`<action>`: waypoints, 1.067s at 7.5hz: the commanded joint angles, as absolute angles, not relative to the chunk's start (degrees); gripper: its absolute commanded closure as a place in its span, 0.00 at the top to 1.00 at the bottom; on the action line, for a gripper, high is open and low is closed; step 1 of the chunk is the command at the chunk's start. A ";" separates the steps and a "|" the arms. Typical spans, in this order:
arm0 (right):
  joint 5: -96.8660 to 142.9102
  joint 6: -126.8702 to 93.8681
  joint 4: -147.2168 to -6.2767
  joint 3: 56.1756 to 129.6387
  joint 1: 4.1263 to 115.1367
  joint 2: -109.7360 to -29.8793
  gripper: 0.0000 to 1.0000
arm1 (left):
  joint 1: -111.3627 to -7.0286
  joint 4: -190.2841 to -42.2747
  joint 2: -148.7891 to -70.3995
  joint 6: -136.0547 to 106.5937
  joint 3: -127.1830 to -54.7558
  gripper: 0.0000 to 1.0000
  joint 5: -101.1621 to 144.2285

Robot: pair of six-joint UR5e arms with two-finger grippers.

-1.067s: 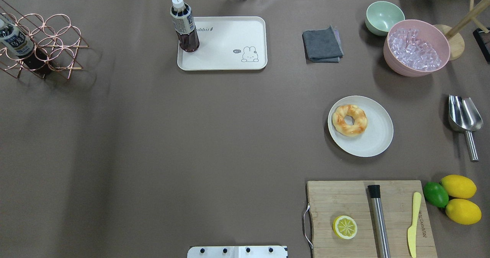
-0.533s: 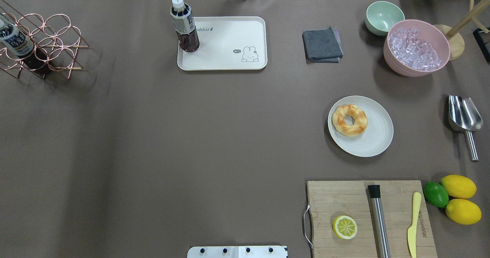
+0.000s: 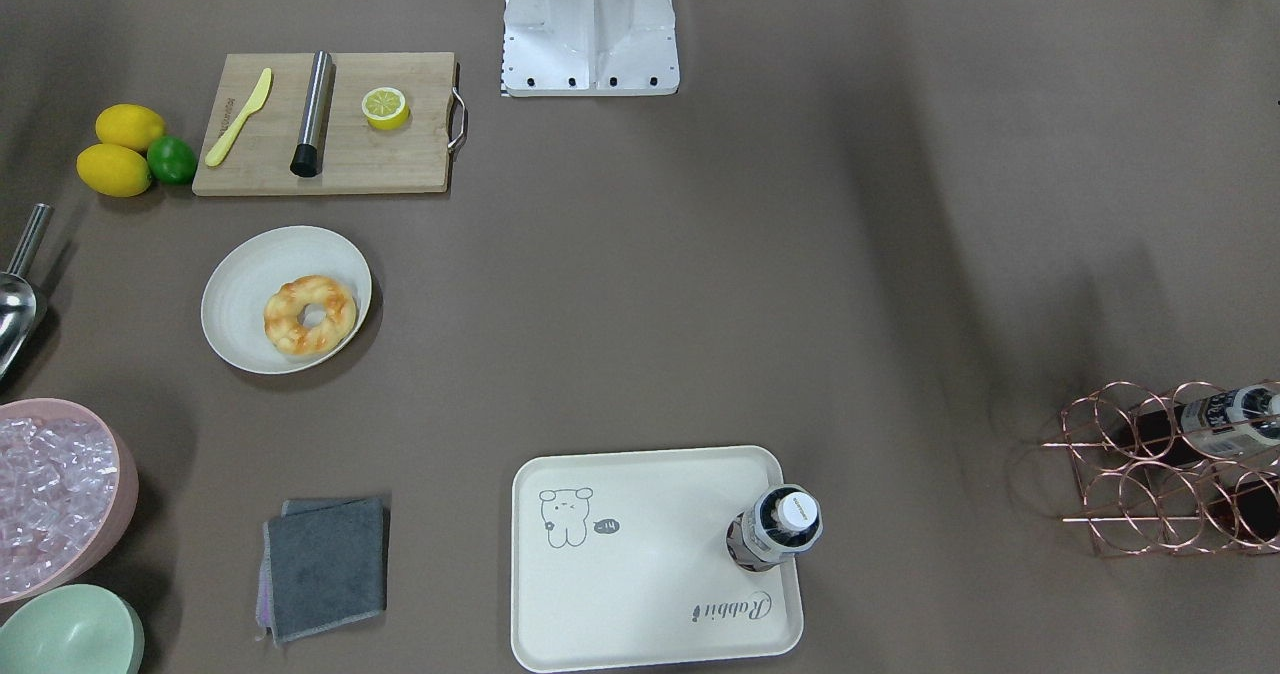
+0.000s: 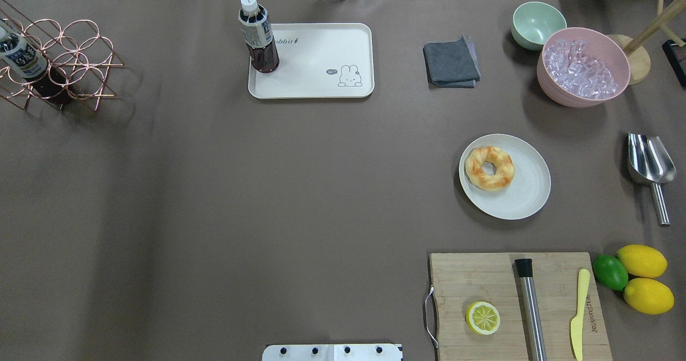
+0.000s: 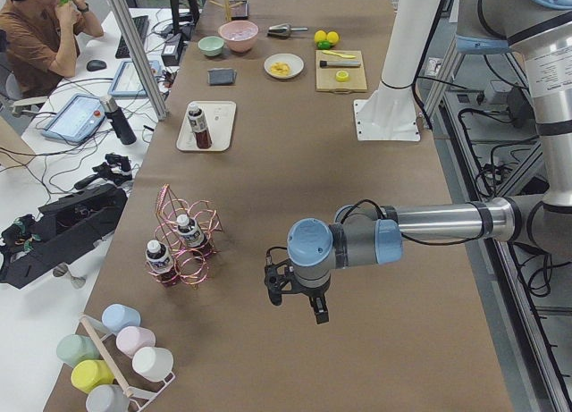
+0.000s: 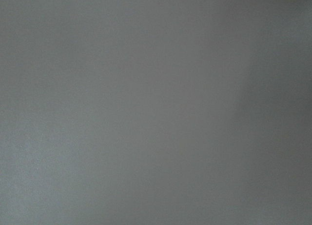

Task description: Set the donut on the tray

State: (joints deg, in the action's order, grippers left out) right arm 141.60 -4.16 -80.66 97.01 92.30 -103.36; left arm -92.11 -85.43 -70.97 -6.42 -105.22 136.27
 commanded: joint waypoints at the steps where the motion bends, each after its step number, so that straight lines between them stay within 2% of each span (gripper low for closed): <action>1: 141.59 -15.60 -80.60 101.05 86.78 -102.04 1.00 | -92.11 -85.43 -71.02 -6.42 -105.29 0.98 136.32; 3: 141.33 -29.65 -78.85 103.18 79.40 -97.58 0.99 | -92.11 -85.43 -71.28 -6.42 -105.21 0.98 136.23; 5: 140.54 -47.01 -70.71 102.57 69.92 -93.36 0.99 | -92.11 -85.43 -71.28 -6.42 -105.47 0.98 136.32; 8: 129.14 -67.01 -58.48 98.02 55.94 -88.35 0.94 | -92.02 -85.52 -71.54 -6.50 -105.29 0.98 136.32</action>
State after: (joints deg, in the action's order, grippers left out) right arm 135.04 -56.18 -65.03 101.12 63.64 -91.42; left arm -92.05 -85.50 -71.54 -6.42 -105.27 136.29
